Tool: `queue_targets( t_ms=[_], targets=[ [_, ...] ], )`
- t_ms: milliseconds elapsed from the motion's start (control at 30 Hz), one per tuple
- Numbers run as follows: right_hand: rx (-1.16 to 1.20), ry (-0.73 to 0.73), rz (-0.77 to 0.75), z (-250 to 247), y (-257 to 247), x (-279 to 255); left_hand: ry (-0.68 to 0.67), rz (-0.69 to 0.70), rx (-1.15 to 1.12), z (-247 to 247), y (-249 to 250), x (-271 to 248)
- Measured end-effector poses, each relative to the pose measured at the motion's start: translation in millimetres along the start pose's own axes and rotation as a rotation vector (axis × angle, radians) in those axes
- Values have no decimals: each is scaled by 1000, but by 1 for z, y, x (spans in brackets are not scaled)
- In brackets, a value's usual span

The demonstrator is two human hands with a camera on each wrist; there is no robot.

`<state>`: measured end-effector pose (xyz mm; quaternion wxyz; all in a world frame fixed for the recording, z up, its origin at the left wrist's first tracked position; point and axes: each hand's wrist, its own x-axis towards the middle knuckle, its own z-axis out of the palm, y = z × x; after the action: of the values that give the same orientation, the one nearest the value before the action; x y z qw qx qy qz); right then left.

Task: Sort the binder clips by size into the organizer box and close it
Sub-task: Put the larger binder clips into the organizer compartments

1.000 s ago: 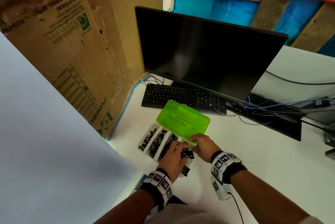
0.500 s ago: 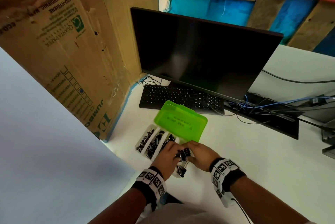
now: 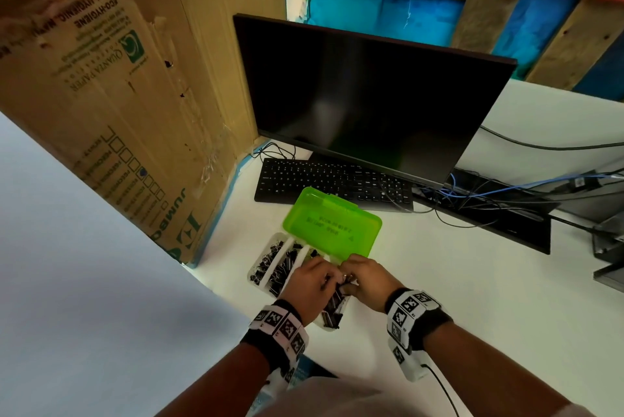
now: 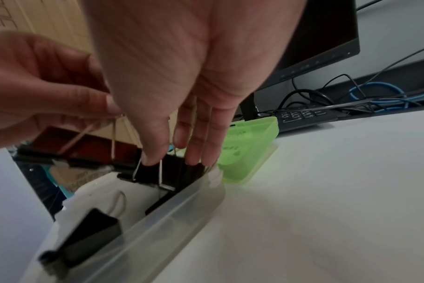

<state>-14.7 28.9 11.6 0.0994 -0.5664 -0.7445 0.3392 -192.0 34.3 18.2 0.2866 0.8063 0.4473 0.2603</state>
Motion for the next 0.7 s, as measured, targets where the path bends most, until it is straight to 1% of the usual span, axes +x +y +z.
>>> queue_targets(
  t_ms=[67,133,300,400,433,533,600,700],
  targets=[
    [10,15,2,-2,-1,1,-25,-41,0,0,-1,0],
    [-38,10,-7,-3,-3,0,-76,-79,10,0,-2,-3],
    [-161,-54,-62,-1,-2,-5,-223,-116,65,0,-4,-15],
    [-195,-97,-96,1,-2,-4,-249,-138,108,2,-4,-21],
    [-178,-88,-93,0,-3,-4,-265,-148,117,4,-3,-23],
    [-36,40,-47,-3,-1,-3,-342,-171,161,9,-2,-28],
    [35,89,-22,-8,-2,-3,-344,-174,164,10,0,-29],
    [92,141,-46,-17,-3,-3,-310,-196,184,11,0,-28]
  ],
)
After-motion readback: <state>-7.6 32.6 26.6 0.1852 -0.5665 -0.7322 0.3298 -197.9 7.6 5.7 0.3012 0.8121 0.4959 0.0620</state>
